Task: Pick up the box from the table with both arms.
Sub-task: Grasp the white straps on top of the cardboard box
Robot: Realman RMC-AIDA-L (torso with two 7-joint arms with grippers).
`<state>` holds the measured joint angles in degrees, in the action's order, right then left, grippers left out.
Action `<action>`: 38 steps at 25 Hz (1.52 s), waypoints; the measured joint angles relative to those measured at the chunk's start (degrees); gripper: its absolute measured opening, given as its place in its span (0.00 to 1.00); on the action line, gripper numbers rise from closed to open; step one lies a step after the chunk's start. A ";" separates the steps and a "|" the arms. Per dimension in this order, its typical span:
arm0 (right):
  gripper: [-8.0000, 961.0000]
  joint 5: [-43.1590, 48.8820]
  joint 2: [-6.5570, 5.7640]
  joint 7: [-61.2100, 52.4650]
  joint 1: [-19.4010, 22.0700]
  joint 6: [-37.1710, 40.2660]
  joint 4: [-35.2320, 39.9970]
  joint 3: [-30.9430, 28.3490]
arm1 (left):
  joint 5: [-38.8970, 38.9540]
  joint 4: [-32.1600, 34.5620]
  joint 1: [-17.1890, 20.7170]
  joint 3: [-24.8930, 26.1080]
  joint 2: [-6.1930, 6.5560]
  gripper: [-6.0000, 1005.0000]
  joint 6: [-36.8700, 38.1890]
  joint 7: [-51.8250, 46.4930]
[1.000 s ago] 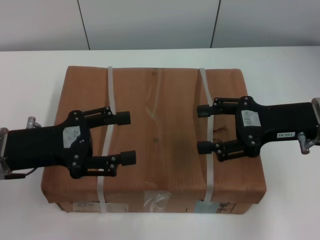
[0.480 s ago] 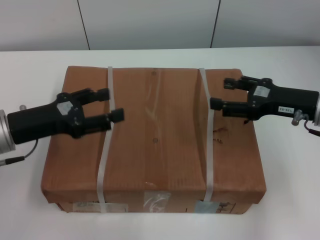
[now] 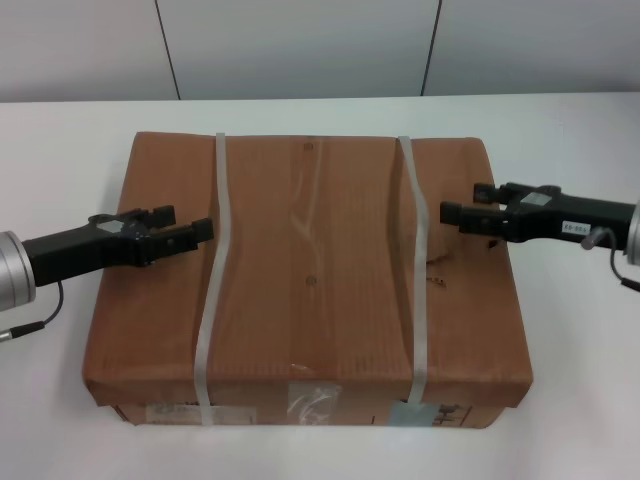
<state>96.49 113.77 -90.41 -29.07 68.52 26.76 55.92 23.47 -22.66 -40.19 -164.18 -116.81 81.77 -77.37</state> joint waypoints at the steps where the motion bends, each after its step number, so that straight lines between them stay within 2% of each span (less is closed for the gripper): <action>1: 0.87 0.01 0.03 -0.34 -0.25 -0.58 -0.68 0.37 | -0.05 0.21 0.00 0.00 0.00 0.82 -0.74 -0.31; 7: 0.87 0.02 0.59 -1.22 -2.43 -2.61 -3.28 3.34 | -0.69 1.75 -0.28 0.00 0.04 0.82 -2.70 -1.46; 13: 0.86 0.13 1.77 -1.27 -3.02 -3.16 -3.39 3.89 | -1.36 2.60 -0.69 -0.05 0.16 0.82 -2.86 -2.97; 20: 0.85 0.76 2.45 -1.78 -4.40 -3.52 -4.56 3.97 | -3.72 3.15 -2.08 -0.03 0.07 0.82 -3.76 -4.34; 26: 0.85 3.35 4.14 -2.80 -5.93 -5.67 -4.98 4.40 | -5.94 3.57 -3.72 0.01 0.04 0.82 -5.01 -6.24; 29: 0.85 3.50 4.43 -2.82 -6.60 -6.24 -5.49 5.28 | -8.87 5.22 -5.09 0.00 0.07 0.82 -6.93 -7.47; 38: 0.84 3.27 4.85 -2.84 -7.59 -7.35 -5.68 5.43 | -11.05 7.38 -6.98 0.00 -0.03 0.81 -8.57 -7.69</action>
<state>99.75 118.62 -93.25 -36.65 61.17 21.09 61.35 12.42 -15.28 -47.17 -164.18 -116.84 73.20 -85.06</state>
